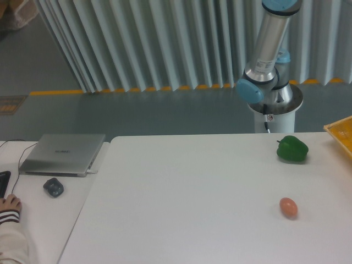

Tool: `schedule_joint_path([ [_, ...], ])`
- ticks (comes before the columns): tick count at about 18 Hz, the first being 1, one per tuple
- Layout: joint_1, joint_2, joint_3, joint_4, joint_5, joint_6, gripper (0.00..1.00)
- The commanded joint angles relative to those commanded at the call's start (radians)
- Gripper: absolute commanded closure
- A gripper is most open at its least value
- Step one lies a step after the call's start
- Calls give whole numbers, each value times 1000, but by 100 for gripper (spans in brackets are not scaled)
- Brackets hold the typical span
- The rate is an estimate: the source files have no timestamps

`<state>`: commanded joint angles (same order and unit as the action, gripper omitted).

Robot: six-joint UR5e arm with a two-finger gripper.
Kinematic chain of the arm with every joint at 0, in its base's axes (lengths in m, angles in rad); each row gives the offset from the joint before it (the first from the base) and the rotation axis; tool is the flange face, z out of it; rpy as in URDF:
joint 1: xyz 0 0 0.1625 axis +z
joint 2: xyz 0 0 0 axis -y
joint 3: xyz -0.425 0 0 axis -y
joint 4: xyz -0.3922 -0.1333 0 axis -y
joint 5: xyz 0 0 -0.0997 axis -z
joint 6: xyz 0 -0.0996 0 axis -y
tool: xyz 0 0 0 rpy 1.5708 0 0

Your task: Place the red pepper on the table

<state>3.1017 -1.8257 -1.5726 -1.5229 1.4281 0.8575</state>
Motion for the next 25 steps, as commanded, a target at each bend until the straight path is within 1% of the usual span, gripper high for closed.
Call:
schedule_joint_path([
  [2,-12,9,23,-22,2,2,42],
  [4,-41,11,43,-43,3,0,42],
  [5,-60,20,52,-63,5,8,42],
  [6,-87,49,55,-80,5,35,42],
  [7,-110,60,55,-88,8,67,42],
  [8,-135,68,55,-88,8,104,42],
  [9,-173,94,57,-88,8,135,42],
  [10,-210,98,59,-85,8,135,42],
  [13,-307,100,86,-85,2,140,42],
  [14,-349,100,92,-80,5,140,42],
  [16,-397,97,94,-76,6,130,42],
  [18,-463,95,95,-74,0,123,42],
  [21,-531,85,98,-71,5,141,42],
  [23,-570,72,95,-53,6,199,42],
  [25,-586,57,91,-31,17,215,42],
])
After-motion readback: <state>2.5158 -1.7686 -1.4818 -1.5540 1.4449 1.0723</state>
